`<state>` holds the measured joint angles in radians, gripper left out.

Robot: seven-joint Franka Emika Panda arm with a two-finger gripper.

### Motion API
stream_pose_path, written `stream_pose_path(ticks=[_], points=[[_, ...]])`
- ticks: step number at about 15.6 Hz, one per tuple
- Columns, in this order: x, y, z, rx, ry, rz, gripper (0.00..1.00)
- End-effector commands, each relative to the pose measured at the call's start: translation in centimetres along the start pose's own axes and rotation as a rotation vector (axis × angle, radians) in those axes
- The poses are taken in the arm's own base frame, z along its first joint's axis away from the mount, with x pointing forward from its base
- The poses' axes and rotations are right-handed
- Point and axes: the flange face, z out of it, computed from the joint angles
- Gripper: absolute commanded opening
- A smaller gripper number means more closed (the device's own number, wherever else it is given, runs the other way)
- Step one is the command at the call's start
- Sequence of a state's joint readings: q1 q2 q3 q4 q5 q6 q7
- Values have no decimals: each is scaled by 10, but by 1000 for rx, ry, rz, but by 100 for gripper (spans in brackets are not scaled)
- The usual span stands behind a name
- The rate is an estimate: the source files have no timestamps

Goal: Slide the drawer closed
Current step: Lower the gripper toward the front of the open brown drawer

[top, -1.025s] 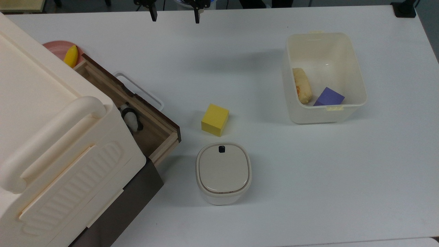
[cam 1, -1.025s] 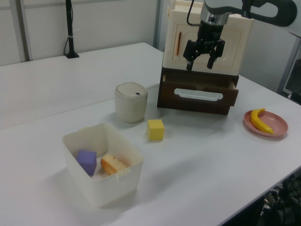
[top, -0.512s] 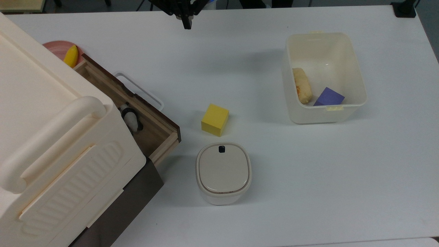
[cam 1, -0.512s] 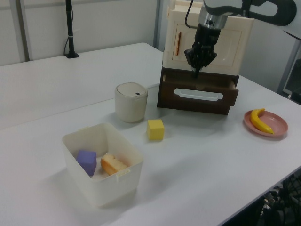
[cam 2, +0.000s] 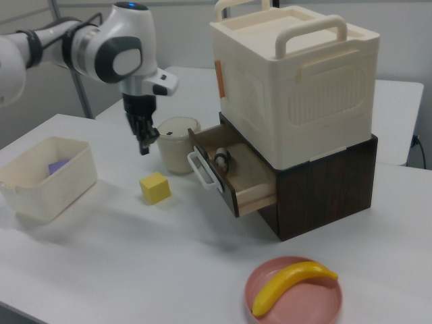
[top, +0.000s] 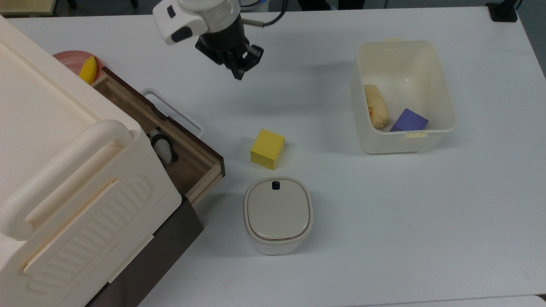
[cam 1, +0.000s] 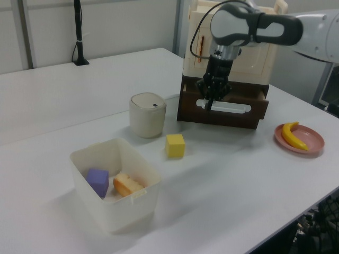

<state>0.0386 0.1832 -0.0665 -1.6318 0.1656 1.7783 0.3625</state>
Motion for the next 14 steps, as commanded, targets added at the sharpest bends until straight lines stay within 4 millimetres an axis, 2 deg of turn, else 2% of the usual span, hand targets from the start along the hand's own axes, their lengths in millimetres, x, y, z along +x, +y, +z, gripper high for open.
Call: stream_pose_path(ticks=[1, 3, 6, 9, 14], points=[[26, 16, 14, 48, 58, 247, 0], [32, 21, 26, 40, 53, 276, 0], [45, 39, 30, 42, 80, 341, 0], [55, 48, 44, 24, 76, 353, 0], [77, 68, 54, 22, 132, 380, 0]])
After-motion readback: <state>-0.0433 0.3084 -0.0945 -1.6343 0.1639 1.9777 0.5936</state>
